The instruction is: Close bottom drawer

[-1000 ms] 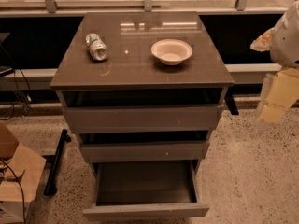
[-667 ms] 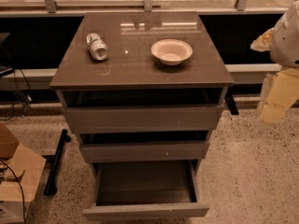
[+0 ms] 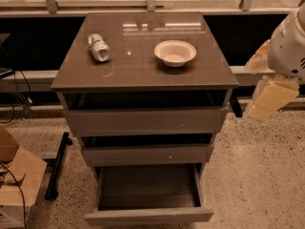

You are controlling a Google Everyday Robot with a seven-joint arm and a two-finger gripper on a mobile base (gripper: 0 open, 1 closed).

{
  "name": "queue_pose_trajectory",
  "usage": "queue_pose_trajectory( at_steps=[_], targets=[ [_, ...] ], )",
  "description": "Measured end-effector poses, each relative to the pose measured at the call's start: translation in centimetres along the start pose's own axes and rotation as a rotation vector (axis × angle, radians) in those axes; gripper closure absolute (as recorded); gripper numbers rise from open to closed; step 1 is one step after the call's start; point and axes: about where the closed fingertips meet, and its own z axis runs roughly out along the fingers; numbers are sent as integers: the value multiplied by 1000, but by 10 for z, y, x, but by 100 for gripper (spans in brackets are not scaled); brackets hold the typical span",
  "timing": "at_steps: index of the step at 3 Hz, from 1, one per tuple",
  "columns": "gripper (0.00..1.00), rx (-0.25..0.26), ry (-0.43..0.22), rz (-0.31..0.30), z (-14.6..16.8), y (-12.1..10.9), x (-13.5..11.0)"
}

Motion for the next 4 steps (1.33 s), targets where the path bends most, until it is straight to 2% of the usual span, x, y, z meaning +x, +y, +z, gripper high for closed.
queue_pose_trajectory(
  at_steps=[1,2,3,4],
  targets=[
    [56,-8,-80,-11,24,22,-15],
    [79,-48,-213,4,75,43,-12],
    [100,-130,-390,32,139,58,-12],
    [100,-155,-431,37,148,59,-16]
  ],
)
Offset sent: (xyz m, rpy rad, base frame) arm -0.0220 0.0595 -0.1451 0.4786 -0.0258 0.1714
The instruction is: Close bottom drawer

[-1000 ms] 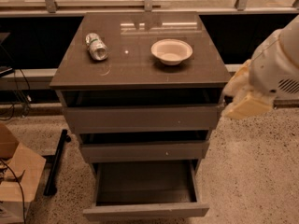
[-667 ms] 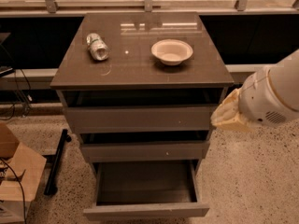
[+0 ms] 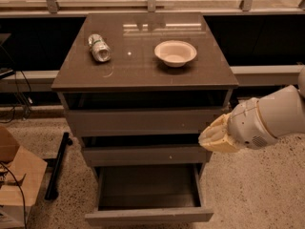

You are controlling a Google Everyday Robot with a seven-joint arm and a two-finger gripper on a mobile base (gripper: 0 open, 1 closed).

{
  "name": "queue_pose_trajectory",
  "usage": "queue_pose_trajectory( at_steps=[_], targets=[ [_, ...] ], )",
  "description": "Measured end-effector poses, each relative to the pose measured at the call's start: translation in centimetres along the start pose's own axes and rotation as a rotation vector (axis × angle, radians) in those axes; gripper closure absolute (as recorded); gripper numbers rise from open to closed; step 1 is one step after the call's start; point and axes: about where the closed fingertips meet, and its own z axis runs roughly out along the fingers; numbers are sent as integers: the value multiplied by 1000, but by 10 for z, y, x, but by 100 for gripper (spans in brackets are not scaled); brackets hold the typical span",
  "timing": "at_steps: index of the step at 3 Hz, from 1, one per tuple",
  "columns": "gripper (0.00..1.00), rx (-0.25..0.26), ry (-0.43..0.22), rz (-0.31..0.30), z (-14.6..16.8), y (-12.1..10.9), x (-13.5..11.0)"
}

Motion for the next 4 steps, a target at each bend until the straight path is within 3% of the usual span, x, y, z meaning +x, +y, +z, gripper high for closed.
queue_pose_trajectory(
  at_steps=[1,2,3,4],
  targets=[
    [100,0,0,0,0,0,0],
    [100,5,8,22,32,1,13],
    [100,-4,-37,82,87,5,59],
    [100,-30,-138,138,131,11,112]
  ],
)
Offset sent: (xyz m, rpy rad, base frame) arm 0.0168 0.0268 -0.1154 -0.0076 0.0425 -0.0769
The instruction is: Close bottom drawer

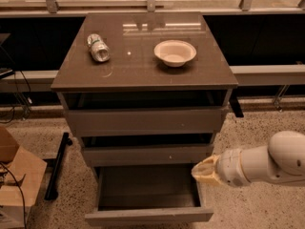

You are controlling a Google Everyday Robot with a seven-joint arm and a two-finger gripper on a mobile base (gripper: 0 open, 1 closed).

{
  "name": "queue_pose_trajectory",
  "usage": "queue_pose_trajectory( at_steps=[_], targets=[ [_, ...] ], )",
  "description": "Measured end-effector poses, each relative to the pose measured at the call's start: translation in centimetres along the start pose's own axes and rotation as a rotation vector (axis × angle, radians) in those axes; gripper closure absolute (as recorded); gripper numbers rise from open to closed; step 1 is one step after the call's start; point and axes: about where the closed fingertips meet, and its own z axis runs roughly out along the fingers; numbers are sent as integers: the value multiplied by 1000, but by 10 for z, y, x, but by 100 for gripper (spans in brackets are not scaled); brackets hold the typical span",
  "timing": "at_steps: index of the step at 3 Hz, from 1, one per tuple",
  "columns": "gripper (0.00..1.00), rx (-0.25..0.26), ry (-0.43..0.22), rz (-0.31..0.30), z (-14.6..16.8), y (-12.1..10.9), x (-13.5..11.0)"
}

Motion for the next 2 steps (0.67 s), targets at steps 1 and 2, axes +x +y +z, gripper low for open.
queue_pose_trajectory(
  at_steps=[1,2],
  targets=[
    [100,-22,-68,121,31,-12,67],
    [100,-81,-89,175,62,1,89]
  ],
)
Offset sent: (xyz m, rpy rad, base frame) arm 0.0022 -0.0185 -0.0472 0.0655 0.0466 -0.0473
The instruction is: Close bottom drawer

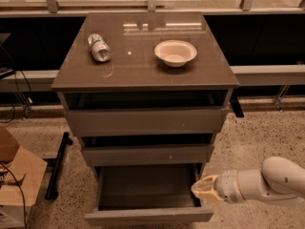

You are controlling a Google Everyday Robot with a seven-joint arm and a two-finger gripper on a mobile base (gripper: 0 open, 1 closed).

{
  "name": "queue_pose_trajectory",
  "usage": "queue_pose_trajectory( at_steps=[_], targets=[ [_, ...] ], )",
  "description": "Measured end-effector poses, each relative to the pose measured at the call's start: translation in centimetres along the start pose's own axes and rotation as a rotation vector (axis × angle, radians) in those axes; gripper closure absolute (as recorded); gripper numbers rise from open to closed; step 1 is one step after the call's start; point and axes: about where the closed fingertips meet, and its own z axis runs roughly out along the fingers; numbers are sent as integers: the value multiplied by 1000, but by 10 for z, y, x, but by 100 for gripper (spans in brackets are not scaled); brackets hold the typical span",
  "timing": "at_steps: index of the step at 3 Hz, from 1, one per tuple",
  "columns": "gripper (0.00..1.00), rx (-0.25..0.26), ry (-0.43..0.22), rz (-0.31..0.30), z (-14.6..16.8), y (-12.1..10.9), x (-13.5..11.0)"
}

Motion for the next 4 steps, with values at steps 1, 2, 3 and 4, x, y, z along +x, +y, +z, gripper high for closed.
queue_pose_trajectory(
  at_steps=[1,2,3,4],
  targets=[
    [100,2,19,10,10,-2,1],
    [100,-12,40,33,45,-5,20],
    [100,-37,64,84,82,-3,57],
    [100,-63,75,131,112,-2,95]
  ],
)
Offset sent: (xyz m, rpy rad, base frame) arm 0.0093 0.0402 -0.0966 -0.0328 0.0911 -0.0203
